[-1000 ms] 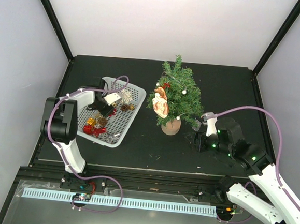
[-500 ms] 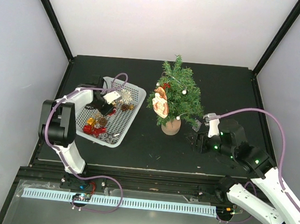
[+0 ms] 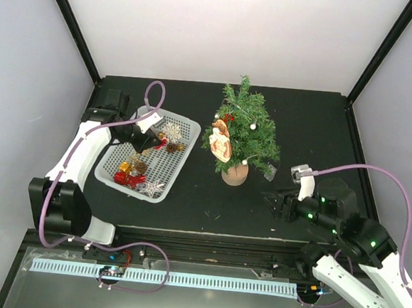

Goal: Decorate the small christmas tree

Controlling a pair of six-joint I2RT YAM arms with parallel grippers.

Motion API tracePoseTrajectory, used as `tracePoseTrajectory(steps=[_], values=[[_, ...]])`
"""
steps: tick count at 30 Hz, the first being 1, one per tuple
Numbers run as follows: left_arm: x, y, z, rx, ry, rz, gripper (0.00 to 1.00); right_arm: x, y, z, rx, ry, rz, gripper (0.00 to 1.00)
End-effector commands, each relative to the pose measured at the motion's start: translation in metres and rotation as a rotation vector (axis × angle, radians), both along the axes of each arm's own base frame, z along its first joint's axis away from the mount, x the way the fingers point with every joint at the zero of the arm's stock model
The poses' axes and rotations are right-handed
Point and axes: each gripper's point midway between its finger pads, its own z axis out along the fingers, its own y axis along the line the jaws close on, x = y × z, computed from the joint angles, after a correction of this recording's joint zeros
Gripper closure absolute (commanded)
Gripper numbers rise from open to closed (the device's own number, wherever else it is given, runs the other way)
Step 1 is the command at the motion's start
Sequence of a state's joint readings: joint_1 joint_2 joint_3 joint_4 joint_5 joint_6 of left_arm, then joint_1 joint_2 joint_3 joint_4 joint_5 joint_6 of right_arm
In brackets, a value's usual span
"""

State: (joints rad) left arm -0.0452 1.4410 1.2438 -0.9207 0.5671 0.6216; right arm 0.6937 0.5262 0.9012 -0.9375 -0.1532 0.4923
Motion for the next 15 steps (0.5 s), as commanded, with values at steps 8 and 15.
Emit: tracePoseTrajectory(steps=[8, 15], values=[[-0.159, -0.099, 0.104, -0.506, 0.193, -0.578, 0.95, -0.045, 0.042, 0.051, 0.293, -0.040, 0.324, 0.46], [-0.240, -0.138, 0.100, -0.364, 0.291, -0.872, 0.94, -0.045, 0.048, 0.071, 0.319, -0.059, 0.349, 0.46]])
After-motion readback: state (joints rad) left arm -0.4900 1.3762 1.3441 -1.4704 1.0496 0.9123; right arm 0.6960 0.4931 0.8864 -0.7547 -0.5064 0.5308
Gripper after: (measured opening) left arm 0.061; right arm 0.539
